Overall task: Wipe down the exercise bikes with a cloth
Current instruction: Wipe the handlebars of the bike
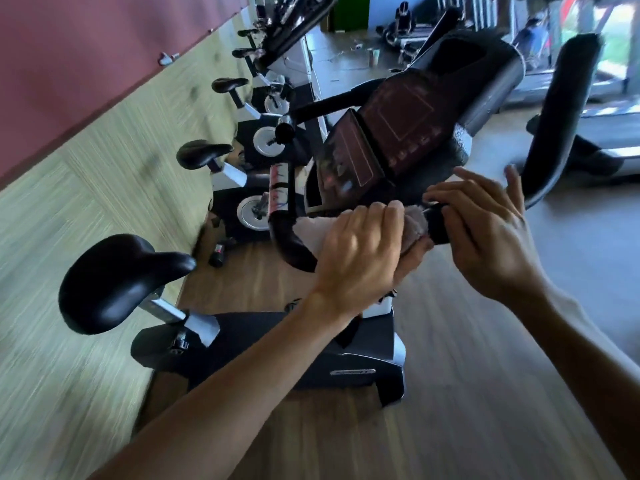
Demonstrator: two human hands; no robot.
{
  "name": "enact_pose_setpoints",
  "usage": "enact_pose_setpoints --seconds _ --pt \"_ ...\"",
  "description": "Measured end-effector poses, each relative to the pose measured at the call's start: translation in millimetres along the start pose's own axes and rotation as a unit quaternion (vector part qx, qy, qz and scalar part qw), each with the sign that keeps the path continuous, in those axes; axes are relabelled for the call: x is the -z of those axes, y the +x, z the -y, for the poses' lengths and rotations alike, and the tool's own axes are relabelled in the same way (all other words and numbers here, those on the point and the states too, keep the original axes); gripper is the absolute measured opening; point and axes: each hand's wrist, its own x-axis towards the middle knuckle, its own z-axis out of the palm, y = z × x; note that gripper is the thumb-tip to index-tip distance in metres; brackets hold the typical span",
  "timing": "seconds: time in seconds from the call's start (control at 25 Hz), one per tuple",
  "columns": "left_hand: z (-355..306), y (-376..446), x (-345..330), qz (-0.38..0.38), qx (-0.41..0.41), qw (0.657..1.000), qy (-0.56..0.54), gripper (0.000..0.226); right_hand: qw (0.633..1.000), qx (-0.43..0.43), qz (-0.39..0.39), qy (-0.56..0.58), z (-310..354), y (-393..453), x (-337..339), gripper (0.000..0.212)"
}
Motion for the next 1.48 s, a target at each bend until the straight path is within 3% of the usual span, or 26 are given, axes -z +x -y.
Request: enact_pose_setpoints --seconds 0.12,0.32,0.52,0.6,0.72,0.8,0.92,1.04,1.12,1.28,1.36,1.48 --pt "29.7 -16.3 7.4 0.004 -0.042 0.999 0.0 0.061 1.0 -0.026 -0.017 0.001 7.2 -3.3 -2.5 0.038" --pt "-7.2 5.8 10.7 0.045 0.116 0.991 0.04 0.052 0.994 -0.099 -0.046 0.002 19.6 -3.2 -13.7 0.037" --pt "54.1 -18.1 11.6 0.03 -0.09 0.99 -0.101 0.06 0.997 -0.073 -0.04 0.001 16.1 -7.4 -9.8 0.035" --pt "58.1 -21.8 13.9 0.03 -0.056 0.994 -0.095 0.054 0.995 -0.086 -0.046 0.004 19.9 -6.6 -12.3 0.034" --pt "14.8 -7.3 14.1 0.036 0.076 0.996 -0.006 0.049 0.992 -0.112 -0.059 -0.013 27.4 -3.5 -17.1 0.034" --pt "-0.7 0.8 12.2 0.033 0.093 0.995 -0.001 0.05 0.99 -0.124 -0.061 -0.017 32.5 -3.3 -20.3 0.034" --pt "28.1 -10.2 11.9 0.007 -0.039 0.996 -0.077 0.06 0.985 -0.152 -0.085 -0.014 41.5 -3.3 -24.9 0.031" --pt "88.9 -25.9 12.9 -0.007 -0.171 0.973 -0.152 0.066 0.982 -0.168 -0.088 -0.007 49.2 -6.2 -27.8 0.031" --pt "110.9 -29.2 9.2 -0.02 -0.186 0.965 -0.185 0.067 0.983 -0.173 -0.068 -0.012 53.8 -5.6 -26.0 0.033" --pt "86.4 -37.7 3.6 -0.044 -0.109 0.978 -0.17 0.057 0.97 -0.232 -0.054 -0.037 77.6 6.0 -33.2 0.034" --pt "104.8 -36.1 -2.3 -0.045 -0.189 0.955 -0.223 0.065 0.966 -0.247 -0.055 -0.05 100.2 14.1 -48.6 0.035" --pt "164.3 -16.8 -25.5 -0.042 -0.324 0.889 -0.32 0.073 0.96 -0.268 -0.062 -0.062 121.7 20.3 -70.9 0.034"
